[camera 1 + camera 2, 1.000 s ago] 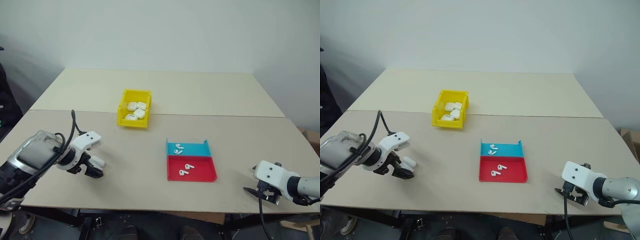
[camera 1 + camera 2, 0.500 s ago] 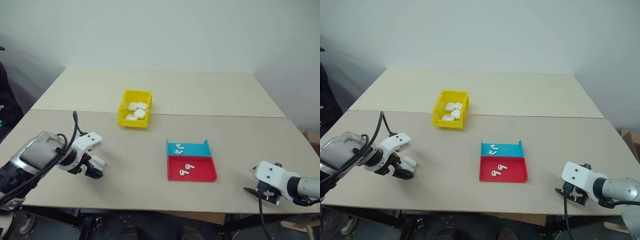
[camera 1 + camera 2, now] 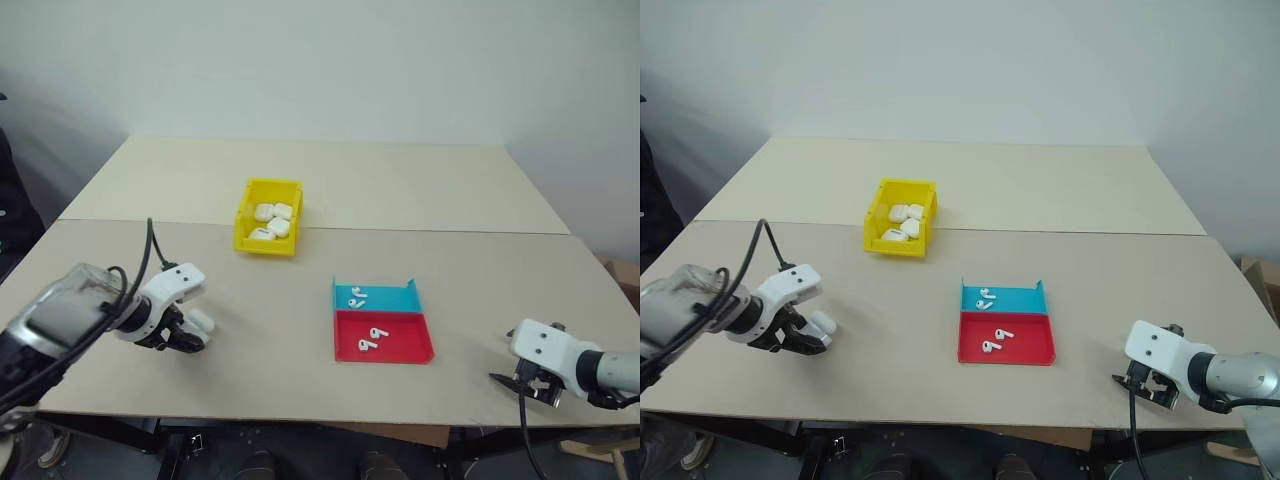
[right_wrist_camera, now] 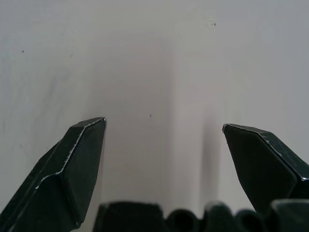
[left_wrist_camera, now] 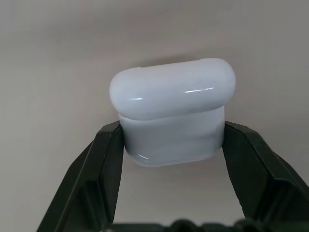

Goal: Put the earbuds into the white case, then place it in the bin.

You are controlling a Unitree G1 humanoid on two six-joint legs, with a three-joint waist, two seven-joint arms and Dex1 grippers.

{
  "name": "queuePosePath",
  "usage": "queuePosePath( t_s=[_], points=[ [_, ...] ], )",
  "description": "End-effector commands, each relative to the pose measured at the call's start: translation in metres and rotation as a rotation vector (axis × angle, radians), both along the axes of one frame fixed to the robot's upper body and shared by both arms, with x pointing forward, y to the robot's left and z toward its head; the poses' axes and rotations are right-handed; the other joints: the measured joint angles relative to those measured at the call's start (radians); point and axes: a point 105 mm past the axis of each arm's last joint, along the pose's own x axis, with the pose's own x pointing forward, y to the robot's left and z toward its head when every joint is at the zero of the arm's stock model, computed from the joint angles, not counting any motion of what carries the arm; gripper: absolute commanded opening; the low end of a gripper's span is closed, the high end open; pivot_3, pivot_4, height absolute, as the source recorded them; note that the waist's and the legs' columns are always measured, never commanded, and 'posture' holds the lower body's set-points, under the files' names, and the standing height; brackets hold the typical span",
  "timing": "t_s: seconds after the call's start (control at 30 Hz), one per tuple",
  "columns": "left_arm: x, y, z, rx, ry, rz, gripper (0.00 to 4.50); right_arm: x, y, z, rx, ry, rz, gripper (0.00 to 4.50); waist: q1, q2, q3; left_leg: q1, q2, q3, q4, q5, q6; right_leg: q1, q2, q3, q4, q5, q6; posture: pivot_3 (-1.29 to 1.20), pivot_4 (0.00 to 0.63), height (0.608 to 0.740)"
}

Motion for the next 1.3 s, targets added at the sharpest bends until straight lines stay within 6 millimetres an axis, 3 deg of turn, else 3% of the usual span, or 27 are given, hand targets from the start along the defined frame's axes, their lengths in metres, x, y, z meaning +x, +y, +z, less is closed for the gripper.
queuePosePath(
  t_s=[0.03, 0.17, 0.23, 0.33, 0.5, 0.67, 0.9, 1.07, 1.13, 1.3],
  points=[
    [-0.005, -0.021, 0.037, -0.169, -0.156, -0.194, 2.82, 0.005, 0.004, 0.037, -0.005, -0.045, 0.046, 4.50, 0.000, 0.000, 0.000, 0.000, 0.000, 0.000, 0.000, 0.000, 0.000, 0.000, 0.000, 0.000, 0.000, 0.000, 0.000, 0.00, 0.150, 0.740],
    [-0.014, -0.049, 0.046, -0.434, -0.401, -0.458, 2.82, 0.014, 0.023, 0.068, -0.057, -0.024, 0.128, 4.50, -0.003, 0.005, -0.002, 0.003, 0.000, 0.001, 0.000, 0.000, 0.000, 0.002, -0.001, 0.000, 0.000, 0.000, 0.000, 0.00, 0.150, 0.740],
    [-0.017, -0.060, 0.044, -0.544, -0.441, -0.502, 2.82, 0.014, 0.035, 0.078, -0.085, 0.007, 0.180, 4.50, -0.001, 0.005, -0.002, 0.004, 0.000, 0.002, 0.000, 0.000, 0.000, 0.003, -0.001, 0.000, 0.000, 0.000, -0.001, 0.00, 0.150, 0.740],
    [-0.017, -0.074, 0.042, -0.680, -0.525, -0.539, 2.82, 0.011, 0.055, 0.082, -0.144, 0.056, 0.270, 4.50, 0.005, 0.004, -0.001, 0.003, 0.001, 0.001, 0.000, 0.000, 0.000, 0.003, 0.000, -0.001, -0.001, 0.001, -0.001, 0.00, 0.150, 0.740],
    [-0.022, -0.088, 0.030, -0.946, -0.481, -0.565, 2.82, 0.001, 0.100, 0.078, -0.165, 0.126, 0.427, 4.50, 0.004, 0.003, -0.001, 0.000, 0.000, 0.001, 0.000, 0.000, 0.000, 0.001, -0.002, -0.001, -0.003, 0.001, 0.000, 0.00, 0.150, 0.740],
    [-0.026, -0.093, 0.009, -0.986, -0.439, -0.631, 2.82, 0.008, 0.136, 0.072, -0.168, 0.143, 0.508, 4.50, -0.007, 0.004, -0.002, -0.001, 0.001, 0.000, 0.000, 0.000, 0.000, -0.001, -0.001, 0.000, -0.001, 0.001, -0.001, 0.00, 0.150, 0.740],
    [-0.033, -0.093, 0.011, -1.082, -0.486, -0.764, 2.82, 0.019, 0.170, 0.069, -0.194, 0.153, 0.587, 4.50, 0.003, 0.004, -0.002, -0.005, 0.000, 0.000, 0.001, 0.000, 0.000, -0.006, -0.001, -0.001, 0.000, 0.001, -0.001, 0.00, 0.150, 0.740],
    [-0.038, -0.089, 0.005, -0.951, -0.531, -0.908, 2.82, 0.021, 0.191, 0.065, -0.187, 0.172, 0.595, 4.50, 0.002, 0.004, -0.002, -0.007, 0.000, 0.000, 0.001, 0.000, 0.000, -0.010, 0.000, -0.001, 0.002, 0.001, -0.001, 0.00, 0.150, 0.740],
    [-0.034, -0.089, 0.009, -0.983, -0.564, -0.873, 2.82, 0.021, 0.197, 0.063, -0.185, 0.177, 0.588, 4.50, 0.002, 0.004, -0.002, -0.007, 0.000, 0.000, 0.001, 0.000, 0.000, -0.009, -0.001, -0.001, 0.002, 0.001, -0.001, 0.00, 0.150, 0.740],
    [-0.036, -0.088, 0.002, -0.942, -0.614, -0.920, 2.82, 0.020, 0.207, 0.056, -0.188, 0.189, 0.593, 3.24, 0.002, 0.004, -0.002, -0.007, 0.000, 0.000, 0.001, 0.000, 0.000, -0.010, -0.001, -0.001, 0.003, 0.001, -0.001, 0.00, 0.150, 0.740]
  ],
)
